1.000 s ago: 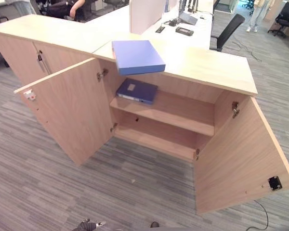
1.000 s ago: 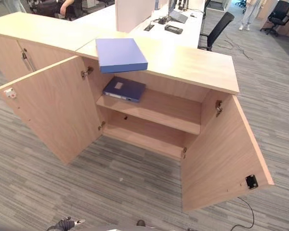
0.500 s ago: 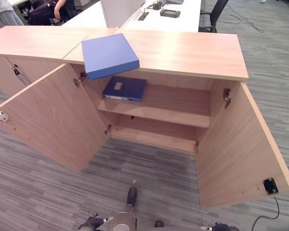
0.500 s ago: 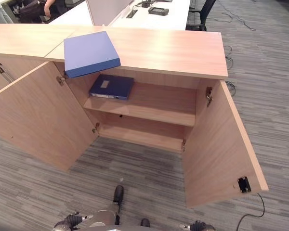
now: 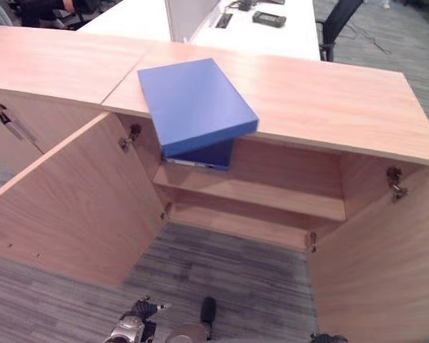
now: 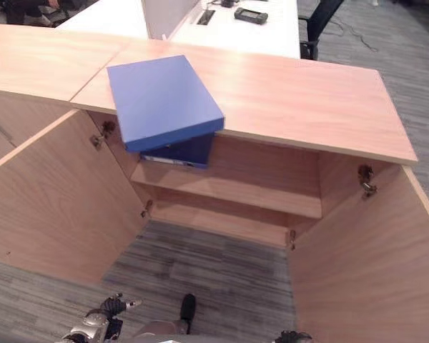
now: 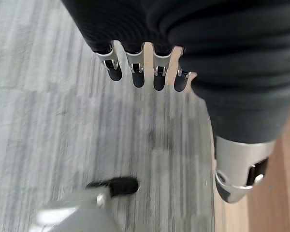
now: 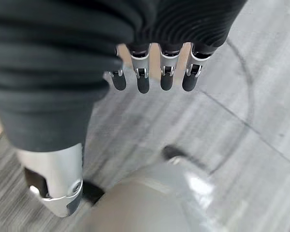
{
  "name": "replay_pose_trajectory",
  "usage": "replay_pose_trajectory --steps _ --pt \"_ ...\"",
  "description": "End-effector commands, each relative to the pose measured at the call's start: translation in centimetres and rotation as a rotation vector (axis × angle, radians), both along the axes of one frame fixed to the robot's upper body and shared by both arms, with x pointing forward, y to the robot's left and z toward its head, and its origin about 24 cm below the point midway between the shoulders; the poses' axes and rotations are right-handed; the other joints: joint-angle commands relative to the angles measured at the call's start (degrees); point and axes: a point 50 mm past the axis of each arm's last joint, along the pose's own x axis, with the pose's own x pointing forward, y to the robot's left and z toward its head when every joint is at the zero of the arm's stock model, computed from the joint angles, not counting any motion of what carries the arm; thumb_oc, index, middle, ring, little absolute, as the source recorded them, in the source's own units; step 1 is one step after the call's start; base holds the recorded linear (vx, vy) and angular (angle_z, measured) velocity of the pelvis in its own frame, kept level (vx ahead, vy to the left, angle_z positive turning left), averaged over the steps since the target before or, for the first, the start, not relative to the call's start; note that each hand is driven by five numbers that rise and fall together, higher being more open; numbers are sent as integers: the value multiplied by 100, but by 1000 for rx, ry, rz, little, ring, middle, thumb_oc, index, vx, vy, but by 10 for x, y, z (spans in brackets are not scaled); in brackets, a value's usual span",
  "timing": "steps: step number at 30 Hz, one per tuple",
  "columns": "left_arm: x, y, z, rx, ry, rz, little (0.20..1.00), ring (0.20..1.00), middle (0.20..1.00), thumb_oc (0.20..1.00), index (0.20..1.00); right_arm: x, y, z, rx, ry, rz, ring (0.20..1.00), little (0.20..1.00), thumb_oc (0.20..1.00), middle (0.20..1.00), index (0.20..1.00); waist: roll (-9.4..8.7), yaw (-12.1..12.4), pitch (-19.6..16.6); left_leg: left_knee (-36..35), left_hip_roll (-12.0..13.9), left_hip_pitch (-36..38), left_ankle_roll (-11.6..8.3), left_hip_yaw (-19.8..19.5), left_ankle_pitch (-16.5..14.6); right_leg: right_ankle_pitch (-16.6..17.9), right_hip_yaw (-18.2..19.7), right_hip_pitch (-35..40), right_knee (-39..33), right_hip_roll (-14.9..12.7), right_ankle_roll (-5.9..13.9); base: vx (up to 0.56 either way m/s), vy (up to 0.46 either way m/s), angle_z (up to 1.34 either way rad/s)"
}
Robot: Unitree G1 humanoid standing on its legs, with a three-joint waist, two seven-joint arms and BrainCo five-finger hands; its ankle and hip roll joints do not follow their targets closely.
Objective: Put the empty folder in the office cabinet
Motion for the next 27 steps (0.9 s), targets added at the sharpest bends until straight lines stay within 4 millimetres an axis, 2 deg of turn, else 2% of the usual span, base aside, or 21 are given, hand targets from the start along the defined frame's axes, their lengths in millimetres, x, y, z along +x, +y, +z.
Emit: replay_pose_trajectory --steps 1,2,3,4,5,7,8,11,12,13,14,15,17,19,20,22,24,26,27 --pt "-10 18 3 46 5 53 1000 1000 1000 1000 1000 10 -2 3 -14 -22 64 1000 1000 1000 1000 1000 -83 217 1 945 486 -699 -539 -205 -715 2020 -541 99 -1464 -268 116 74 150 -33" --pt "-10 18 3 46 5 53 1000 1000 1000 1000 1000 10 -2 3 -14 -22 64 1000 1000 1000 1000 1000 -83 215 2 945 485 -698 -539 -206 -714 2019 -543 101 -1465 -268 116 164 257 -12" --pt "-11 18 2 46 6 57 1000 1000 1000 1000 1000 15 4 3 -1 -34 90 1000 1000 1000 1000 1000 -160 230 -75 789 415 -524 -481 -141 -718 1872 -695 76 -1501 -35 97 196 273 10" --pt "-12 19 3 45 6 63 1000 1000 1000 1000 1000 21 12 3 14 -49 121 1000 1000 1000 1000 1000 -177 207 -104 491 362 -269 -420 -68 -693 1531 -817 -155 -1485 450 12 251 340 -9" --pt "-12 19 2 42 7 63 1000 1000 1000 1000 1000 24 14 4 15 -60 133 1000 1000 1000 1000 1000 -138 166 -54 355 341 -61 -399 -88 -702 1280 -781 -308 -1414 786 -81 204 275 -40" --pt "-14 17 1 37 18 56 1000 1000 1000 1000 1000 27 15 5 16 -73 133 1000 1000 1000 1000 1000 -136 35 28 244 207 225 -362 -185 -693 1114 -590 -641 -1353 1320 -154 138 160 -32" --pt "-14 17 1 37 18 56 1000 1000 1000 1000 1000 27 15 5 16 -73 133 1000 1000 1000 1000 1000 -116 41 74 225 220 297 -366 -188 -712 1091 -591 -584 -1341 1333 -157 141 119 22" --pt "-16 10 -2 24 44 25 1000 1000 1000 1000 1000 23 14 4 18 -73 99 1000 1000 1000 1000 1000 -93 -210 271 85 12 885 -280 -513 -820 1109 -243 -933 -1405 2116 -324 288 141 51" --pt "-19 3 -5 8 70 -12 1000 1000 1000 1000 1000 14 10 2 12 -46 82 1000 1000 1000 1000 1000 -130 -408 300 14 -211 1147 -168 -846 -865 1297 -20 -1337 -1450 2555 -360 338 128 79" --pt "-19 3 -6 7 71 -12 1000 1000 1000 1000 1000 14 10 2 10 -45 82 1000 1000 1000 1000 1000 -88 -424 321 -9 -179 1207 -165 -874 -888 1277 -48 -1286 -1455 2579 -362 423 127 108" --pt "-21 -2 -8 -6 89 -49 1000 1000 1000 1000 1000 2 2 0 -5 -10 60 1000 1000 1000 1000 1000 -101 -619 339 -88 -386 1455 -67 -1260 -931 1474 110 -1469 -1564 2845 -295 306 62 137" --pt "-21 -4 -8 -10 94 -61 1000 1000 1000 1000 1000 -4 -2 0 -13 6 47 1000 1000 1000 1000 1000 -124 -695 340 -127 -494 1552 -26 -1445 -947 1583 185 -1559 -1587 2912 -242 296 60 134" --pt "-21 -5 -8 -15 97 -70 1000 1000 1000 1000 1000 -9 -5 -1 -21 22 39 1000 1000 1000 1000 1000 -124 -766 357 -163 -534 1673 -4 -1598 -988 1660 180 -1585 -1578 2911 -203 189 -27 85" --pt "-24 -7 -9 -17 106 -87 1000 1000 1000 1000 1000 -21 -9 -2 -33 50 32 1000 1000 1000 1000 1000 -147 -794 309 -178 -562 1776 -6 -1742 -1067 1725 156 -1380 -1654 2740 -311 276 -125 33" --pt "-31 -6 -12 -11 134 -84 1000 1000 1000 1000 1000 -24 -10 -2 -42 66 41 1000 1000 1000 1000 1000 -177 -802 182 -185 -431 1889 -59 -1738 -1240 1800 152 -1274 -1644 2660 -344 331 -203 46" --pt "-33 -7 -12 -10 138 -82 1000 1000 1000 1000 1000 -28 -9 -4 -39 78 41 1000 1000 1000 1000 1000 -178 -805 135 -185 -347 1928 -101 -1731 -1307 1796 167 -1225 -1647 2644 -348 223 -139 49" --pt "-34 -8 -13 -11 143 -84 1000 1000 1000 1000 1000 -30 -9 -4 -35 81 31 1000 1000 1000 1000 1000 -192 -805 87 -185 -126 1993 -258 -1697 -1428 1732 180 -1146 -1596 2582 -370 203 -154 15" --pt "-34 -9 -13 -11 142 -88 1000 1000 1000 1000 1000 -28 -10 -3 -37 69 21 1000 1000 1000 1000 1000 -188 -815 85 -164 110 2047 -397 -1653 -1503 1605 180 -1081 -1483 2548 -415 237 -201 0" --pt "-33 -11 -13 -12 139 -91 1000 1000 1000 1000 1000 -23 -10 -2 -37 54 19 1000 1000 1000 1000 1000 -175 -802 101 113 365 2011 -592 -1506 -1623 1374 179 -980 -1309 2515 -488 212 -196 -2"
